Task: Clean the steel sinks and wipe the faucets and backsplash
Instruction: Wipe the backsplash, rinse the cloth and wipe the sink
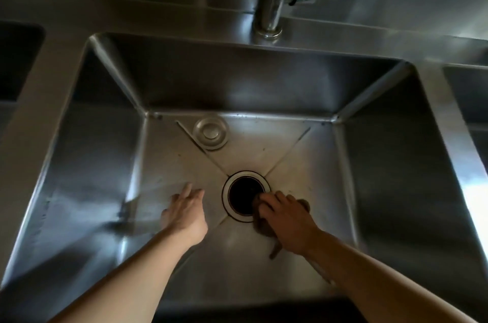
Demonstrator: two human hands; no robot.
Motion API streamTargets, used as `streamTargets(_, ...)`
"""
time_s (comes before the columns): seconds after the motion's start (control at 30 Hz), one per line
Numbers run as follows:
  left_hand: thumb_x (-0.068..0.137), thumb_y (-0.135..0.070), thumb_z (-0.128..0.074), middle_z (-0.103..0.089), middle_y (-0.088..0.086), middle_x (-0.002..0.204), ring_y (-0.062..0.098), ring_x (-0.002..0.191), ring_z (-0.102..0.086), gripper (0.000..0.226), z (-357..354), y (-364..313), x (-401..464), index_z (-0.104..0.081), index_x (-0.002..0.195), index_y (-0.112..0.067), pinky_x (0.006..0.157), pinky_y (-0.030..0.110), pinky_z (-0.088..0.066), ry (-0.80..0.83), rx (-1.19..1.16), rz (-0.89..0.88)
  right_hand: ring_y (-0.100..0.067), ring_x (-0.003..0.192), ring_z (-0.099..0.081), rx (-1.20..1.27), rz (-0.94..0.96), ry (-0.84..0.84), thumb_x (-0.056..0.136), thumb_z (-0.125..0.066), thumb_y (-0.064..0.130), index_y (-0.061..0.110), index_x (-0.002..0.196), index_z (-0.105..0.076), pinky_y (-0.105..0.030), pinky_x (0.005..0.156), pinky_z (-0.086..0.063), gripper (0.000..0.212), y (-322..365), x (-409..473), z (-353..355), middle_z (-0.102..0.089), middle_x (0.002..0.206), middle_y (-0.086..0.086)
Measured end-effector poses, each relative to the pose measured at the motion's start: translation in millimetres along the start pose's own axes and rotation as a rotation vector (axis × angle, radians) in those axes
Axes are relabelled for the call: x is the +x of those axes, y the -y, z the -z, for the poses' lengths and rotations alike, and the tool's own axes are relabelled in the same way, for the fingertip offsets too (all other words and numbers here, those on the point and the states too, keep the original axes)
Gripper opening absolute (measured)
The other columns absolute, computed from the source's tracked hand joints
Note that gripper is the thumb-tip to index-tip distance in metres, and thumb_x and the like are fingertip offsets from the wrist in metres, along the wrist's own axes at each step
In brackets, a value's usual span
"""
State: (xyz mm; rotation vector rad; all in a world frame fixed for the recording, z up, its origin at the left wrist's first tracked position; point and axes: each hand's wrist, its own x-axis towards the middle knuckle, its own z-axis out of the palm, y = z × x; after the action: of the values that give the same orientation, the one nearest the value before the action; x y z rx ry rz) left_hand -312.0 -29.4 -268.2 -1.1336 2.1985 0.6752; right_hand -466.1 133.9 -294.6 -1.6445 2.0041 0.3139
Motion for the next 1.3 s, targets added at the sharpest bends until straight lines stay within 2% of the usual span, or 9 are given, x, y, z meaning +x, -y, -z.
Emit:
streamTargets(0.17,0.09,-0.016,-0.053,-0.014,-0.006,0.153,0.02,0.133,-0.033,0.062,3.0,-4.2,8.1,-0.029,0.146,-0.028,0.102,0.034,-0.04,-0.001,0.078,0.028,-0.031,0.12,-0.039,0.101,-0.388,-0.189,0.086,-0.06,0.021,0.016,0.127,-0.045,-0.041,0.095,-0.042,0.044,-49.7,10.7,8.9,-0.027,0.144,-0.008)
streamTargets(0.37,0.088,-0.007,-0.048,-0.019,-0.006,0.153,0.019,0.136,-0.03,0.066,20.0,-10.2,30.8,-0.026,0.147,-0.025,0.106,0.033,-0.037,-0.101,-0.011,0.002,-0.034,0.132,-0.026,0.155,-0.668,-0.25,0.088,-0.056,0.021,0.016,0.147,-0.026,-0.038,0.11,-0.025,0.066,-111.4,35.9,26.7,-0.012,0.156,-0.01)
streamTargets(0.47,0.086,-0.005,-0.047,-0.018,-0.007,0.152,0.02,0.135,-0.03,0.065,27.0,-11.2,43.6,-0.028,0.145,-0.025,0.104,0.034,-0.038,-0.134,-0.012,-0.002,-0.035,0.132,-0.024,0.214,-0.751,-0.266,0.088,-0.056,0.016,0.016,0.148,-0.023,-0.043,0.107,-0.03,0.069,-135.2,51.6,39.2,-0.01,0.157,-0.007)
streamTargets(0.6,0.089,-0.004,-0.043,-0.017,-0.006,0.153,0.021,0.135,-0.029,0.059,23.1,-7.5,50.6,-0.033,0.143,-0.024,0.104,0.036,-0.039,-0.109,0.03,-0.001,-0.03,0.143,-0.014,0.156,-0.693,-0.25,0.089,-0.051,0.021,0.01,0.15,-0.015,-0.041,0.116,-0.019,0.072,-141.2,79.1,42.1,-0.01,0.158,-0.01)
streamTargets(0.7,0.087,-0.005,-0.045,-0.01,-0.008,0.156,0.02,0.137,-0.026,0.064,22.9,-5.4,50.3,-0.029,0.146,-0.024,0.105,0.035,-0.038,-0.104,0.031,-0.008,-0.032,0.137,-0.021,0.179,-0.591,-0.234,0.094,-0.042,0.018,0.019,0.152,-0.01,-0.04,0.112,-0.025,0.067,-121.6,86.0,38.8,-0.001,0.16,-0.002)
streamTargets(0.83,0.086,-0.005,-0.045,-0.005,-0.007,0.159,0.018,0.143,-0.018,0.07,25.2,-6.2,49.0,-0.022,0.15,-0.023,0.112,0.034,-0.03,-0.081,-0.018,-0.002,-0.038,0.128,-0.033,0.249,-0.26,-0.378,0.089,-0.044,0.01,0.019,0.142,-0.041,-0.044,0.106,-0.032,0.054,-87.0,87.1,37.9,-0.025,0.156,-0.001)
streamTargets(1.03,0.088,-0.008,-0.05,-0.019,-0.008,0.154,0.017,0.138,-0.029,0.063,22.3,-8.5,33.4,-0.031,0.145,-0.024,0.109,0.032,-0.035,-0.125,-0.053,-0.014,-0.029,0.131,-0.026,0.206,-0.051,-0.143,0.087,-0.054,0.006,0.018,0.14,-0.041,-0.038,0.108,-0.027,0.056,-36.7,58.3,23.1,-0.022,0.155,0.002)
streamTargets(1.17,0.087,-0.01,-0.053,-0.025,-0.007,0.15,0.018,0.135,-0.033,0.061,25.4,-13.6,15.0,-0.033,0.144,-0.022,0.106,0.032,-0.037,-0.123,-0.066,-0.006,-0.028,0.114,-0.042,0.251,0.059,-0.078,0.086,-0.06,0.012,0.016,0.125,-0.058,-0.028,0.088,-0.038,0.039,-26.3,39.2,33.8,-0.044,0.137,0.002)
streamTargets(1.3,0.089,-0.011,-0.053,-0.028,-0.006,0.149,0.017,0.135,-0.034,0.059,32.0,-15.7,-4.8,-0.034,0.143,-0.021,0.107,0.032,-0.036,-0.133,-0.091,0.005,-0.029,0.115,-0.045,0.333,-0.02,-0.155,0.081,-0.067,0.016,0.021,0.128,-0.056,-0.033,0.096,-0.045,0.048,-17.8,24.1,40.9,-0.039,0.138,-0.001)
